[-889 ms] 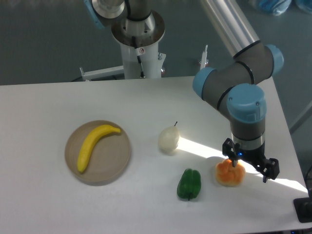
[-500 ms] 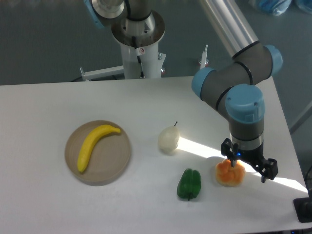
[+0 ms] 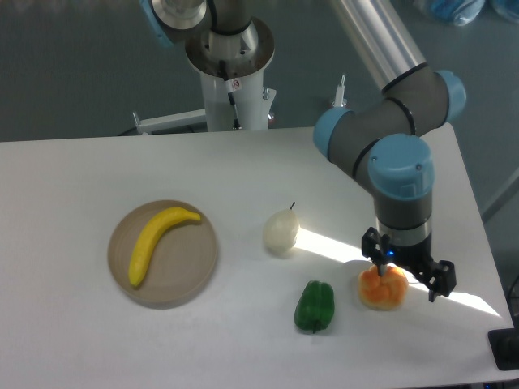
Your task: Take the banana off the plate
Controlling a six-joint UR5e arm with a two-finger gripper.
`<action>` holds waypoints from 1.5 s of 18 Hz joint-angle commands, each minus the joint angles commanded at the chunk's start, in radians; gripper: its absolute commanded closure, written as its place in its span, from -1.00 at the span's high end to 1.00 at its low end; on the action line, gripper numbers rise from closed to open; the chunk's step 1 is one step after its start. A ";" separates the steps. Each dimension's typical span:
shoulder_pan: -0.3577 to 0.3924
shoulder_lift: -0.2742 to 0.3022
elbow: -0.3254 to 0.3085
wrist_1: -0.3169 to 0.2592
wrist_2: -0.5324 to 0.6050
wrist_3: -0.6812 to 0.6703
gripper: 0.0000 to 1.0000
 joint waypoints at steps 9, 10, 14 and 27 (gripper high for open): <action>-0.143 0.163 -0.224 -0.011 -0.014 -0.496 1.00; -0.166 0.175 -0.257 -0.011 -0.015 -0.523 1.00; -0.252 0.206 -0.347 -0.011 -0.035 -0.579 1.00; -0.471 0.206 -0.474 -0.008 -0.121 -0.586 1.00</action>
